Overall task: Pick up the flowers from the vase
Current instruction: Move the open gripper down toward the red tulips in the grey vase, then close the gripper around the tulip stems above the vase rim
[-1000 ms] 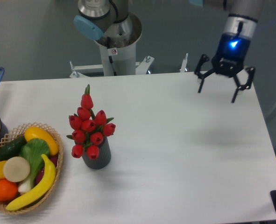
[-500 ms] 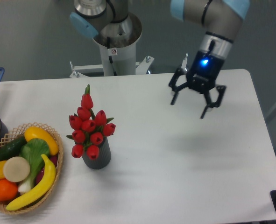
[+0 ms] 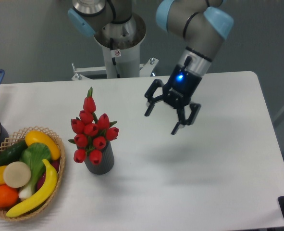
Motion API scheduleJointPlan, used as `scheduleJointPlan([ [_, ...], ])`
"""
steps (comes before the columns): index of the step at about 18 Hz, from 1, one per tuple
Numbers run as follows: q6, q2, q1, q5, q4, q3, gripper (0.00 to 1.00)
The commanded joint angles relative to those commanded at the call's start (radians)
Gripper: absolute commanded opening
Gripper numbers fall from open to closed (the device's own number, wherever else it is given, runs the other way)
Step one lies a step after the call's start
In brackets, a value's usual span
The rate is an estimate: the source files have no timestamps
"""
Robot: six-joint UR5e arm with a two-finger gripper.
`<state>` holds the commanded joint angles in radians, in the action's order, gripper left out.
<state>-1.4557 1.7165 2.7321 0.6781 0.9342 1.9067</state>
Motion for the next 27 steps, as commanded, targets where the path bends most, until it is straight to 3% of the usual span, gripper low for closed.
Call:
scheduleJointPlan([
  [6,-0.023,0.006,-0.051,-0.078,0.000,0.008,1.00],
  [17,-0.040,0.048,-0.156,-0.081,0.002,0.003,1.00],
  [27,-0.037,0.060,-0.190,-0.091,0.011,0.011,1.00],
])
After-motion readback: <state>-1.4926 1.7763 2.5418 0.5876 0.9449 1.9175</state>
